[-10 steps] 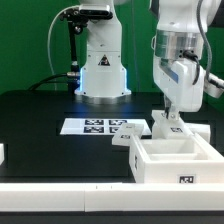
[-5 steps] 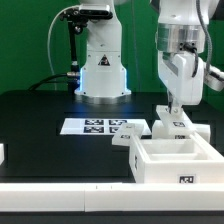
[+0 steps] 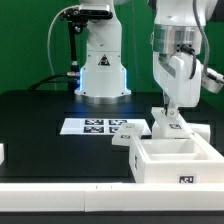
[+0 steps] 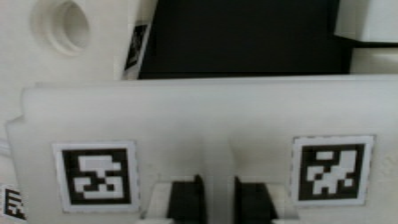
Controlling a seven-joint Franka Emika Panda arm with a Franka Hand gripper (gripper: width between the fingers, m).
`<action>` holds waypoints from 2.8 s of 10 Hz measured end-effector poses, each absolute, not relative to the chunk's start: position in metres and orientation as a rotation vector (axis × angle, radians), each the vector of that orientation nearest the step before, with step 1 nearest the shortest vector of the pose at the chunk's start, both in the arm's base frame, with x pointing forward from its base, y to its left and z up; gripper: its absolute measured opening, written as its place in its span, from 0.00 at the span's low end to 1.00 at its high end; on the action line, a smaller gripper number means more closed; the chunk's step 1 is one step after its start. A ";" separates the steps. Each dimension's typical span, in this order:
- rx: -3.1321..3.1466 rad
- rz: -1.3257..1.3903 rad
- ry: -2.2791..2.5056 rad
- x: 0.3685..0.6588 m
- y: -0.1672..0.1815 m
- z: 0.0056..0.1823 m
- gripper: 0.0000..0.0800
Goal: Assemble cabinet
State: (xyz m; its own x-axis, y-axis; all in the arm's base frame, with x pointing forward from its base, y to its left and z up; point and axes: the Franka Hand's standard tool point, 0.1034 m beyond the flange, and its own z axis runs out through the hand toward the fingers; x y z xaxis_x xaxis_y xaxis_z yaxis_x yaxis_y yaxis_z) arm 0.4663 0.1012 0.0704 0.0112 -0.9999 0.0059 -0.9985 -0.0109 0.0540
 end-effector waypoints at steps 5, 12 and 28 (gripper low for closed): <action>2.198 -0.053 -2.184 0.466 0.101 0.070 0.08; 2.180 -0.046 -2.214 0.471 0.102 0.071 0.08; 2.182 0.017 -2.212 0.496 0.107 0.067 0.08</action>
Offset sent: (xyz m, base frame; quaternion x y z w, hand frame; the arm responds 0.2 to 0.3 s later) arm 0.0000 0.0000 0.0000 0.0000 0.0000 0.0000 1.0000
